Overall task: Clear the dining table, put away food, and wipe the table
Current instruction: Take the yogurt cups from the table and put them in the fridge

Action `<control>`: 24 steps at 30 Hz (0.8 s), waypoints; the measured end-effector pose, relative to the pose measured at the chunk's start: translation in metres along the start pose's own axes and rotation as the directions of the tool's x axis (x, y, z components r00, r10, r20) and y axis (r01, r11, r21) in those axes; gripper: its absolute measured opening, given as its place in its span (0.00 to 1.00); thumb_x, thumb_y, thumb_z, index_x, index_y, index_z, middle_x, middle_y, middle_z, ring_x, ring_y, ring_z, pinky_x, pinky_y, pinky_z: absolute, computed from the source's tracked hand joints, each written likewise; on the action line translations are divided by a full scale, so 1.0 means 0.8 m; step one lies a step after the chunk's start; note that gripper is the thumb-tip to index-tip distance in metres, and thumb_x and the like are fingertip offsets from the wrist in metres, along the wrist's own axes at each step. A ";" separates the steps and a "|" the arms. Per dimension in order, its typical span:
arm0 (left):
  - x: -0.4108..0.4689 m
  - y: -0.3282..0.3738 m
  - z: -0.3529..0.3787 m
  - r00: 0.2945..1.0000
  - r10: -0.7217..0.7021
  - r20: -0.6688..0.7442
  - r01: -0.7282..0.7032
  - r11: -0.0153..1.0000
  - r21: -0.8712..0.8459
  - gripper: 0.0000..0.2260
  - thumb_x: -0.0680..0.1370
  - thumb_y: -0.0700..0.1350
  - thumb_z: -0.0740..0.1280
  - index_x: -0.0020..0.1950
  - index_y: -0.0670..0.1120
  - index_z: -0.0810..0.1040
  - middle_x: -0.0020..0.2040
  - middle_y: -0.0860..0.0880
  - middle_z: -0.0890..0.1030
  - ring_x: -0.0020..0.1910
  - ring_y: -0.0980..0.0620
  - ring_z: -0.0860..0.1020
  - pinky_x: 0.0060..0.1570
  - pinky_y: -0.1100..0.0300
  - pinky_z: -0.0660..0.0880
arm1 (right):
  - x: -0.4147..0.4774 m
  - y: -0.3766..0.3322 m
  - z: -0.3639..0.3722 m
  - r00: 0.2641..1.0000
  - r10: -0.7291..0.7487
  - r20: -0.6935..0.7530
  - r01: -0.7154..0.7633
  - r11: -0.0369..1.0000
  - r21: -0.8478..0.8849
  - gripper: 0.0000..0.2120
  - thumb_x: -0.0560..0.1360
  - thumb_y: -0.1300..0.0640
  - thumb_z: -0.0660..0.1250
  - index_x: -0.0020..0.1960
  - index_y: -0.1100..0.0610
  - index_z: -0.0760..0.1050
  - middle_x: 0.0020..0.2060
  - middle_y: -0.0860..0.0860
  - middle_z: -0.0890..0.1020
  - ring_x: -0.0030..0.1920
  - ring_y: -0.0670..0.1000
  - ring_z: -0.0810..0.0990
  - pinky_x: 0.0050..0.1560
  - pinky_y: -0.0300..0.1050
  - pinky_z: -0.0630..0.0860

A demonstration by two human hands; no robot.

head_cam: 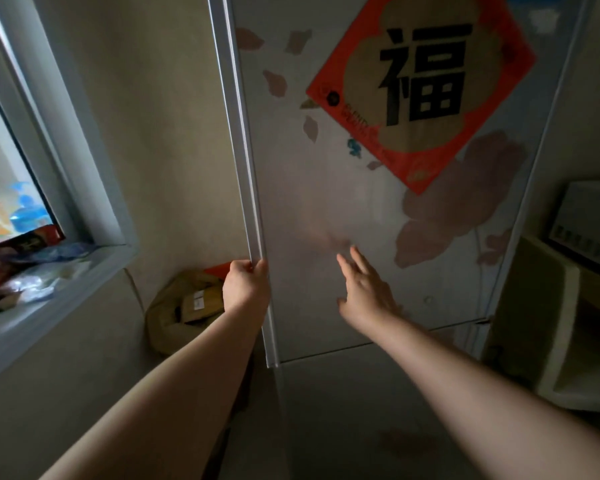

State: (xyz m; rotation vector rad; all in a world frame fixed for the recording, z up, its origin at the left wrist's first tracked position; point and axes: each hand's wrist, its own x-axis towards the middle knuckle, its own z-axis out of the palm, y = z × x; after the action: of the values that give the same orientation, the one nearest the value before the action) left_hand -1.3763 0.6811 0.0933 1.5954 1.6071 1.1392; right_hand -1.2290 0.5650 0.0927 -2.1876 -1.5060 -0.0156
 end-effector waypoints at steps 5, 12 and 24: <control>0.063 -0.004 0.023 0.998 0.011 0.066 -0.011 1.000 0.006 0.18 0.78 0.54 0.62 0.54 0.40 0.79 0.47 0.42 0.82 0.41 0.46 0.76 0.39 0.58 0.68 | 0.048 -0.010 0.026 0.999 -0.037 -0.010 0.035 0.992 -0.122 0.43 0.73 0.65 0.63 0.78 0.48 0.41 0.77 0.48 0.36 0.78 0.51 0.42 0.73 0.51 0.56; 0.131 -0.003 0.045 0.985 0.060 0.163 -0.059 0.998 -0.009 0.12 0.77 0.54 0.65 0.52 0.45 0.75 0.46 0.47 0.80 0.45 0.46 0.79 0.43 0.57 0.74 | 0.106 -0.029 0.062 1.000 0.017 -0.002 -0.017 0.985 -0.174 0.42 0.73 0.66 0.60 0.78 0.50 0.39 0.76 0.50 0.32 0.77 0.51 0.39 0.74 0.53 0.51; 0.129 -0.011 0.040 0.992 0.116 0.057 -0.101 0.973 -0.207 0.12 0.74 0.52 0.70 0.47 0.48 0.70 0.46 0.49 0.77 0.45 0.47 0.76 0.49 0.53 0.73 | 0.104 -0.046 0.065 0.988 0.124 -0.091 -0.139 0.973 -0.186 0.42 0.73 0.64 0.61 0.78 0.53 0.41 0.78 0.48 0.41 0.78 0.48 0.45 0.75 0.49 0.51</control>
State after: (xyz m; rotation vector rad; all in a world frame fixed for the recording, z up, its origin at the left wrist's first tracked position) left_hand -1.3629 0.7881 0.0871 1.5854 1.3272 1.2483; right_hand -1.2423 0.6687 0.0832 -2.4055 -1.3632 -0.2094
